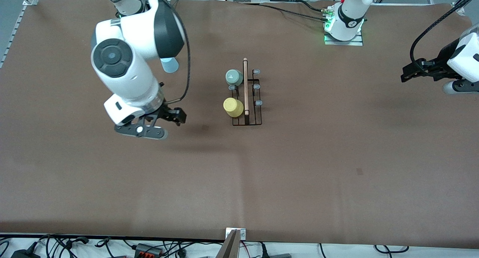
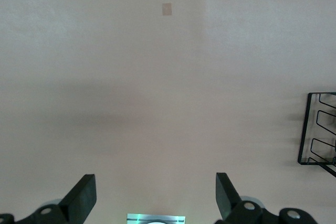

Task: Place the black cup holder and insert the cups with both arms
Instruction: 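Open the right gripper and withdraw it from the rack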

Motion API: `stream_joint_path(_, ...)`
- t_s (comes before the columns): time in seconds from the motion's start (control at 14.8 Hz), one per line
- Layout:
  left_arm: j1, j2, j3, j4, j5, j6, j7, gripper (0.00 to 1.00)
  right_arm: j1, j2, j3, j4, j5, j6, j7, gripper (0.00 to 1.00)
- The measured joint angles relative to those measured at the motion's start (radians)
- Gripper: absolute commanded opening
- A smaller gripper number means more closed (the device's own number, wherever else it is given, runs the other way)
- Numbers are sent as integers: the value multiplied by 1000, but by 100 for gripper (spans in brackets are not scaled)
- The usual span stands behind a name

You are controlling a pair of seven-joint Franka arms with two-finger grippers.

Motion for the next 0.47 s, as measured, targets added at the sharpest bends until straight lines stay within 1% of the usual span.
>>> stream_joint_path(0.2,0,0,0,0,0,0,0,100,-73,-7,7,0,0,1,-24,100)
stream_joint_path(0.47,0,0,0,0,0,0,0,100,-242,-40,68,-1,-3,-1,-181,100)
